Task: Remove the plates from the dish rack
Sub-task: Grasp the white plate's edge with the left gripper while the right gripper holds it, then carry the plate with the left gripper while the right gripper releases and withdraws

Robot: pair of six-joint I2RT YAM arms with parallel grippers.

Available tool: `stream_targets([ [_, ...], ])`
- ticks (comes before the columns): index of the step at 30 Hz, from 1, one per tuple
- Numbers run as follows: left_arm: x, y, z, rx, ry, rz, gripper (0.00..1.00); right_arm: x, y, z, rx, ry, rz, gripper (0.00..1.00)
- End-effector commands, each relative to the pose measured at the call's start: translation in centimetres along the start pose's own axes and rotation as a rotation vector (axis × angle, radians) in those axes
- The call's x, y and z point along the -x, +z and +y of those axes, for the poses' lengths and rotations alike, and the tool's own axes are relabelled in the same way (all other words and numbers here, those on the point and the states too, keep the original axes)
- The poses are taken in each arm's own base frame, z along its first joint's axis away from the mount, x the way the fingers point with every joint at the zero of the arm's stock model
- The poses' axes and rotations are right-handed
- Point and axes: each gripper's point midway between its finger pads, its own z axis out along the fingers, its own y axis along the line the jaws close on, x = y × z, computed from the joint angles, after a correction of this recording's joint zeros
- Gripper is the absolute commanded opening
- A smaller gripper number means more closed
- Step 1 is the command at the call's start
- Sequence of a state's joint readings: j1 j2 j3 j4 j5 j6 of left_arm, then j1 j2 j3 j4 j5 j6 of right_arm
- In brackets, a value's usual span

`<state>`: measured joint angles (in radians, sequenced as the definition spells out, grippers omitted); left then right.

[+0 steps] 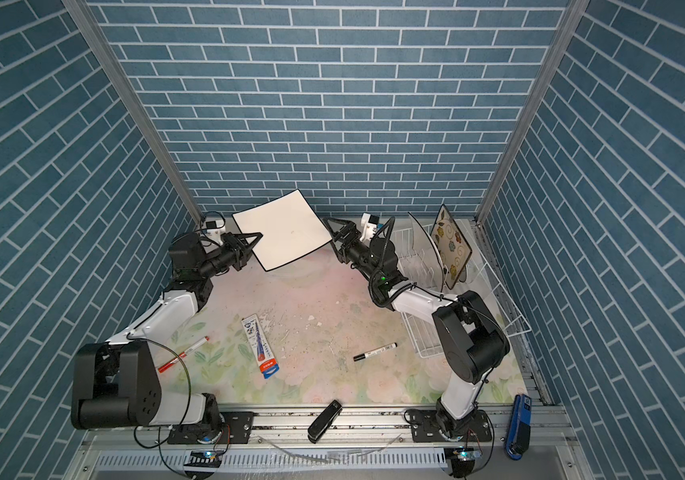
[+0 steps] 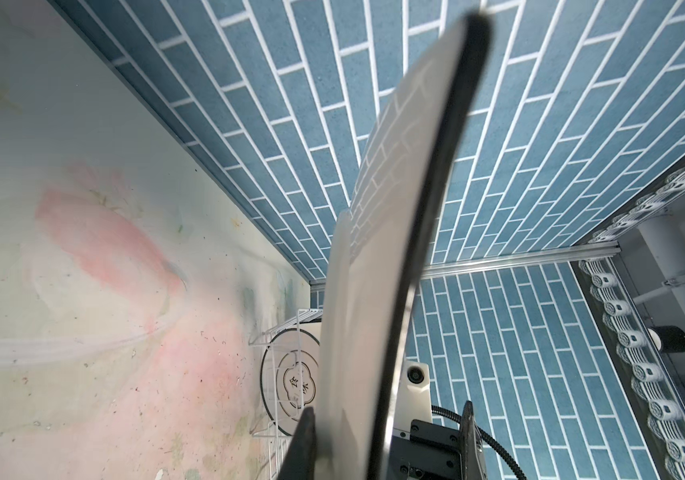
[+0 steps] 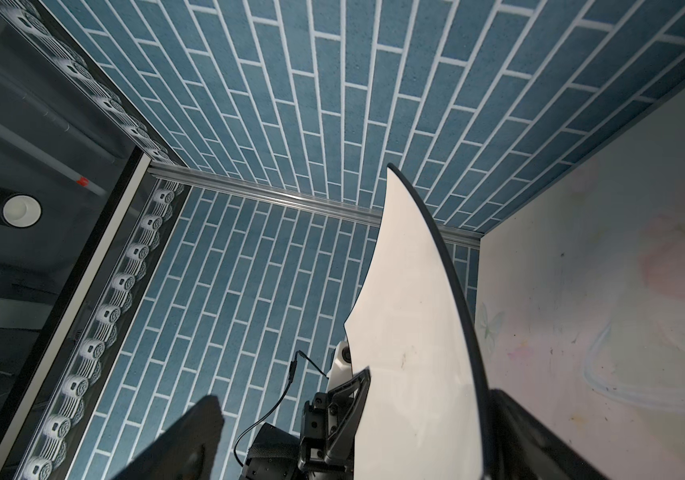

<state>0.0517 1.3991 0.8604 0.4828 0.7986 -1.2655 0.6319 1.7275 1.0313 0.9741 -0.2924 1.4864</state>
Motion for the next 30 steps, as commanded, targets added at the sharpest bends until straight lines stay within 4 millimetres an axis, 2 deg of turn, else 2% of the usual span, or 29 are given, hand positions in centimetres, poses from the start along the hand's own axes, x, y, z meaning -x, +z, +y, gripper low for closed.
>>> stream_targets([
  [1, 1.7, -2.1, -4.2, -0.118, 0.122, -0.088, 0.0, 0.0, -0.9, 2.0, 0.051, 0.004, -0.001, 0.99],
  [3, 2.3, -2.6, -3.3, -0.093, 0.117, -0.124, 0.0, 0.0, -1.1, 2.2, 0.052, 0.0, -0.003, 0.99],
  [6, 2.7, -3.5, -0.2, -0.006, 0.076, -0.2, 0.0, 0.0, -1.4, 3.2, 0.072, -0.016, -0.003, 0.99],
  [9, 2.7, -4.1, 1.6, 0.017, 0.062, -0.25, 0.0, -0.5, -1.8, 3.7, 0.053, -0.043, 0.014, 0.99],
  [15, 2.7, -5.5, 4.7, 0.057, 0.067, -0.357, 0.0, -1.8, -3.6, 3.1, -0.097, -0.19, 0.056, 0.99],
  [23, 2.2, -8.1, 7.0, 0.086, 0.069, -0.484, 0.0, -2.9, -7.5, 1.3, -0.207, -0.296, 0.044, 0.99],
  [30, 2.2, -9.3, 7.5, 0.104, 0.063, -0.533, 0.0, -4.1, -10.9, 0.3, -0.362, -0.466, 0.074, 0.99],
])
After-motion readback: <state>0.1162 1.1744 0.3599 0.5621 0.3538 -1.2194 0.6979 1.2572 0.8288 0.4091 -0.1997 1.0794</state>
